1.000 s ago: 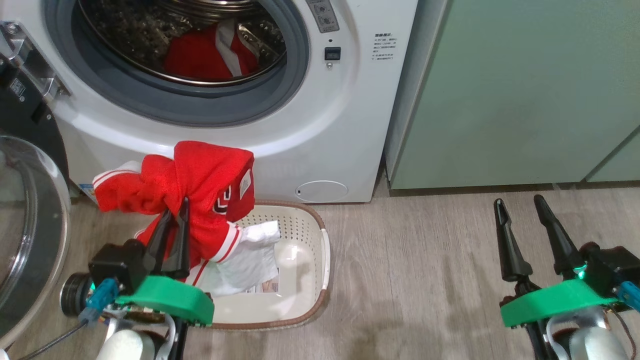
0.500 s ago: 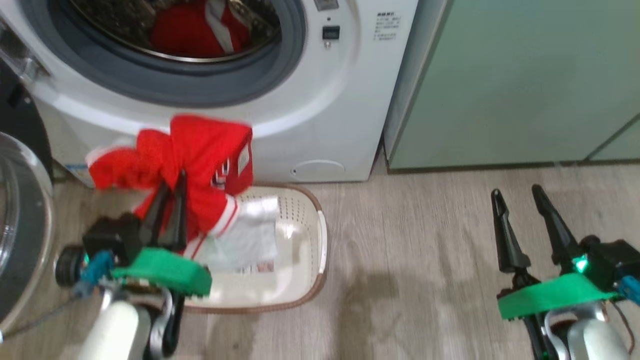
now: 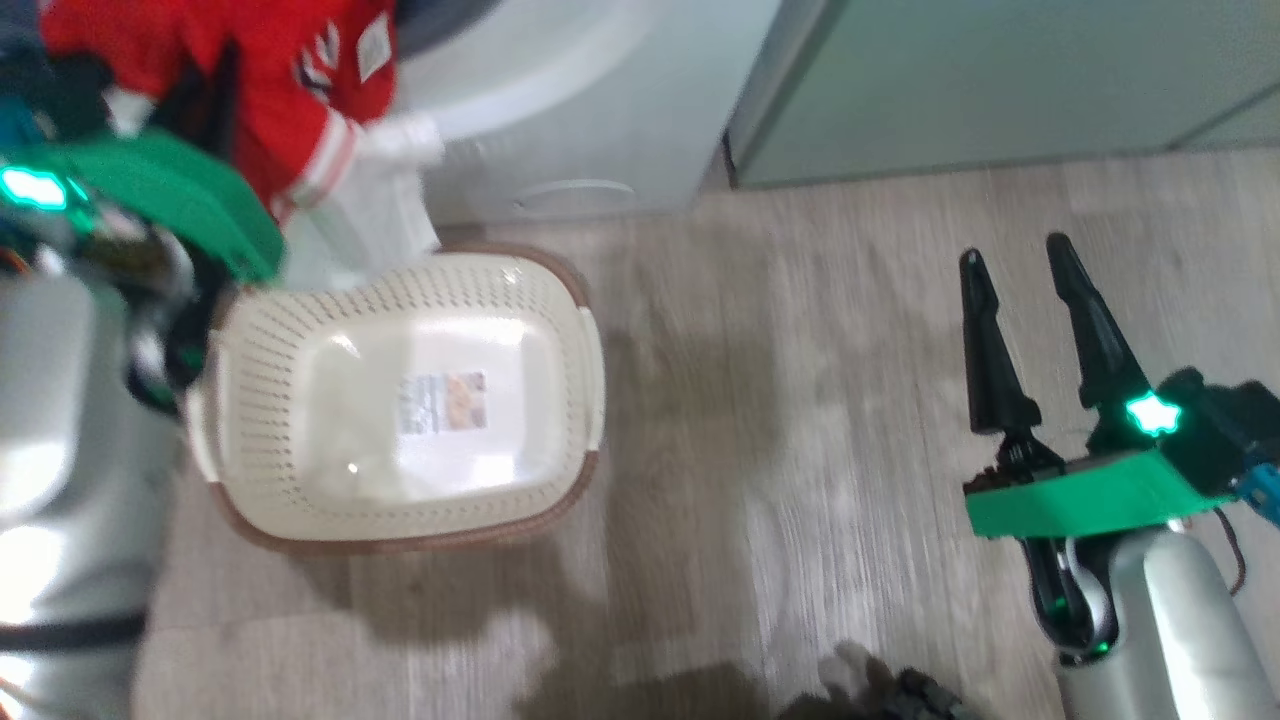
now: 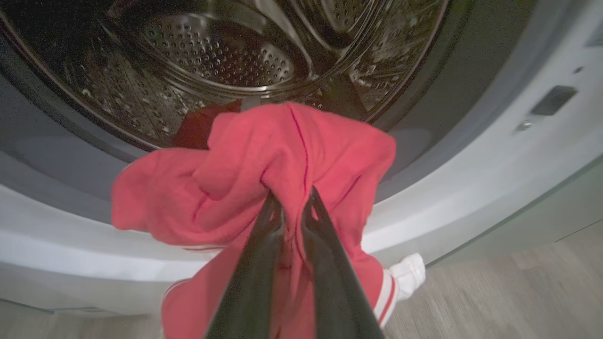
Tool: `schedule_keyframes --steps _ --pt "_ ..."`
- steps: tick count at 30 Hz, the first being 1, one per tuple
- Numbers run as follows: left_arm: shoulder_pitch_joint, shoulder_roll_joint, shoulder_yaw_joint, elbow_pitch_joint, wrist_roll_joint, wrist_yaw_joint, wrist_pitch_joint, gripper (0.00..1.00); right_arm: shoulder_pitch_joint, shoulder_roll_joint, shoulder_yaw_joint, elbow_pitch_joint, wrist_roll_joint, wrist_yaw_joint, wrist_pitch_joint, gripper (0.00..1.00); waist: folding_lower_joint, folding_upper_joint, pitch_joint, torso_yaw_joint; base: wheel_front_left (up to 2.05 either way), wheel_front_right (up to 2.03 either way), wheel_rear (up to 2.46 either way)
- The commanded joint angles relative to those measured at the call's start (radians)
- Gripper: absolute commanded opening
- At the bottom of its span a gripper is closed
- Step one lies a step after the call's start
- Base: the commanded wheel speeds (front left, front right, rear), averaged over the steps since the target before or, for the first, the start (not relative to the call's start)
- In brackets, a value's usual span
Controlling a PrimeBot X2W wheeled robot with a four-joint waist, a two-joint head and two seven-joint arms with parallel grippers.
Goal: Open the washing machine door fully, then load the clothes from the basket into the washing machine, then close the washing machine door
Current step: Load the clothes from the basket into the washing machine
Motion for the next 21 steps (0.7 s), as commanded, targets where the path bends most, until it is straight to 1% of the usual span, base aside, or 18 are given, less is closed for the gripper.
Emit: schedule_keyframes --steps 1,7,12,17,21 --pt "-0.08 0.058 0.043 -0.009 -0.003 -0.009 0.028 0.0 -0.023 -0.003 0.029 -0.025 0.009 0.0 -0.013 1.0 -0.0003 0.0 0.087 -0.065 0.0 0.0 0.0" --pt "-0.291 0.142 0.055 0.124 -0.024 -0.041 0.188 0.0 -0.075 -0.003 0.055 0.003 0.059 0.0 -0.029 1.0 -0.0003 0.0 0.174 -0.129 0.0 0.0 0.0" --pt "-0.437 0.239 0.037 0.178 0.007 -0.066 0.311 0.0 -0.107 -0.003 0.069 -0.008 0.106 0.0 -0.03 1.0 -0.0003 0.0 0.233 -0.174 0.0 0.0 0.0" --pt "-0.558 0.307 0.035 0.21 0.025 -0.075 0.397 0.0 -0.129 -0.003 0.085 -0.021 0.14 0.0 -0.03 1.0 -0.0003 0.0 0.278 -0.21 0.0 0.0 0.0" --pt "-0.633 0.334 0.029 0.22 0.042 -0.072 0.421 0.0 -0.143 -0.003 0.099 -0.027 0.158 0.0 -0.03 1.0 -0.0003 0.0 0.304 -0.232 0.0 0.0 0.0"
